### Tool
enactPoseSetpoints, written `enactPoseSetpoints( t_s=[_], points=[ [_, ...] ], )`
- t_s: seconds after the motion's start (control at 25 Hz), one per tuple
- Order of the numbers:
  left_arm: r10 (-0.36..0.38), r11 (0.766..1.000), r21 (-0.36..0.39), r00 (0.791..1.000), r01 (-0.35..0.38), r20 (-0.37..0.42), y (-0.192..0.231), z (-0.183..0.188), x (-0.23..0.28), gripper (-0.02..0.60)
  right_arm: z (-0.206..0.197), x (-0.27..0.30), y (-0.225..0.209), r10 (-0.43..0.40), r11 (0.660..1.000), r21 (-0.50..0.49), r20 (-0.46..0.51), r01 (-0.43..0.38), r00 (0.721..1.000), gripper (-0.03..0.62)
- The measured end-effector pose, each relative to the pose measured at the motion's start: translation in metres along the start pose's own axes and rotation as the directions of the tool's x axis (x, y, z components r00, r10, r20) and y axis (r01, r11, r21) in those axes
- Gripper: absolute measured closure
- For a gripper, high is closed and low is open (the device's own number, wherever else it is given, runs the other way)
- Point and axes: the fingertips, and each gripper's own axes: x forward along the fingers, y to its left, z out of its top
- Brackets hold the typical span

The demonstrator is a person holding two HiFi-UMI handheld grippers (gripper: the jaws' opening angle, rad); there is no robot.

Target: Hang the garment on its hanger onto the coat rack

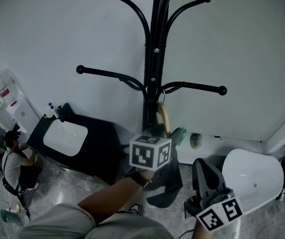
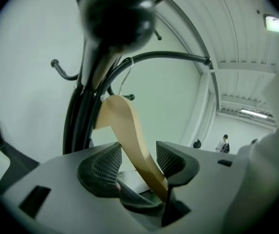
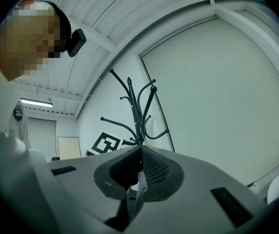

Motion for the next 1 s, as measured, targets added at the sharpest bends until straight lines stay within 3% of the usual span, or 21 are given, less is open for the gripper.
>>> enactPoseSetpoints(
  t_s=[0.16,0.28,0.4,0.56,0.68,0.76,1.0],
  points=[
    [0.068,0.998,-0.006,0.997,-0.068,-0.03,0.016,-0.021,-0.009,0.371,-0.005,0.0,-0.001,0.013,1.0,0.01,-0.017,-0.013,1.0,0.579],
    [0.117,0.989,0.089,0.993,-0.118,0.011,0.016,-0.021,-0.034,0.365,-0.013,0.0,0.007,0.029,0.999,0.016,-0.025,-0.029,0.999,0.579],
    [0.114,0.978,0.171,0.992,-0.123,0.058,-0.001,-0.016,-0.062,0.365,-0.019,0.0,0.014,0.052,0.998,0.023,-0.034,-0.051,0.998,0.579],
    [0.032,0.967,0.249,0.997,-0.049,0.072,-0.037,-0.027,-0.085,0.381,-0.026,-0.001,0.02,0.063,0.998,0.02,-0.052,-0.062,0.997,0.579],
    [-0.034,0.967,0.255,0.998,0.019,0.052,-0.058,-0.042,-0.096,0.51,-0.033,-0.009,0.02,0.048,0.999,0.019,-0.064,-0.046,0.997,0.579],
    [-0.071,0.969,0.242,0.997,0.059,0.039,-0.069,-0.051,-0.1,0.56,-0.039,-0.016,0.017,0.028,0.999,0.02,-0.074,-0.027,0.997,0.579],
    [-0.178,0.96,0.225,0.984,0.169,0.022,-0.1,-0.073,-0.104,0.577,-0.055,-0.031,0.011,-0.032,0.999,-0.002,-0.098,0.032,0.995,0.579]
  ],
)
